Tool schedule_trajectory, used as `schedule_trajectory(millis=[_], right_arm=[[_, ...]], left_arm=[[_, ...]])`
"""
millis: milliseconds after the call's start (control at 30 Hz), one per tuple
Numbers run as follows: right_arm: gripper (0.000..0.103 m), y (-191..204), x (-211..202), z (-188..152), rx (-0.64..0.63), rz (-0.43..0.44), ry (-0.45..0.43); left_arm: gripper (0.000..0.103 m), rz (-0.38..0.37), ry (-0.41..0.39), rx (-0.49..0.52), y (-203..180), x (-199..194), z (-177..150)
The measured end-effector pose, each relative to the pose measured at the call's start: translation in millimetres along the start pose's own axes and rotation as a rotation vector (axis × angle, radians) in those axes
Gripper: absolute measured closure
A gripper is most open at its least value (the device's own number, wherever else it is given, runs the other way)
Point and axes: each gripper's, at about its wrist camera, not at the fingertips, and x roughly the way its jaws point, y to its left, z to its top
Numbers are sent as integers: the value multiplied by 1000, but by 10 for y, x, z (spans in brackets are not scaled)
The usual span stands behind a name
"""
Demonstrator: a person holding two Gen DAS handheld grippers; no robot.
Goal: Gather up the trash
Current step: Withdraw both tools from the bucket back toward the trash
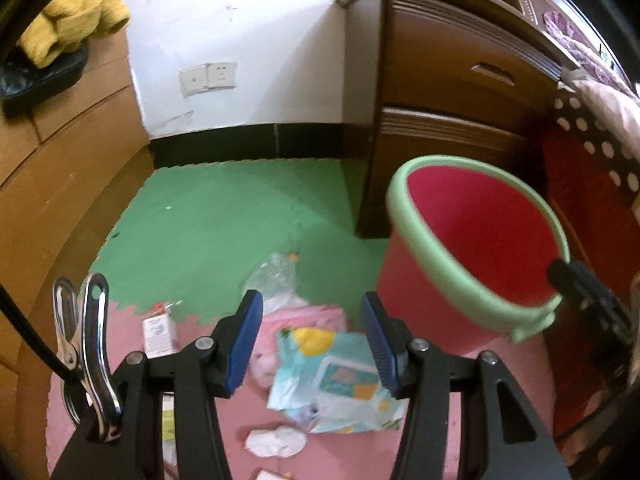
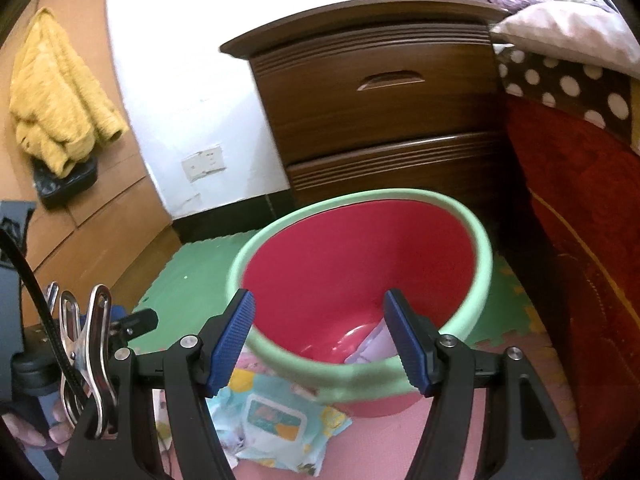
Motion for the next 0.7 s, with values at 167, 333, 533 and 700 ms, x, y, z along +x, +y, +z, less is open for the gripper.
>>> schedule_trajectory(millis=[167, 333, 533, 700], right_arm=[[35, 186, -17, -106, -8, 31, 45], [35, 326, -33, -233, -2, 59, 95], [35, 490, -63, -364, -24, 66, 129], [35, 573, -16, -483, -38, 68, 171]], left_arm=[[49, 30, 42, -9, 239, 13, -260], [49, 69, 88, -9, 431, 104, -499], [49, 75, 158, -1, 561, 290, -788], [49, 70, 221, 14, 607, 524, -1008]])
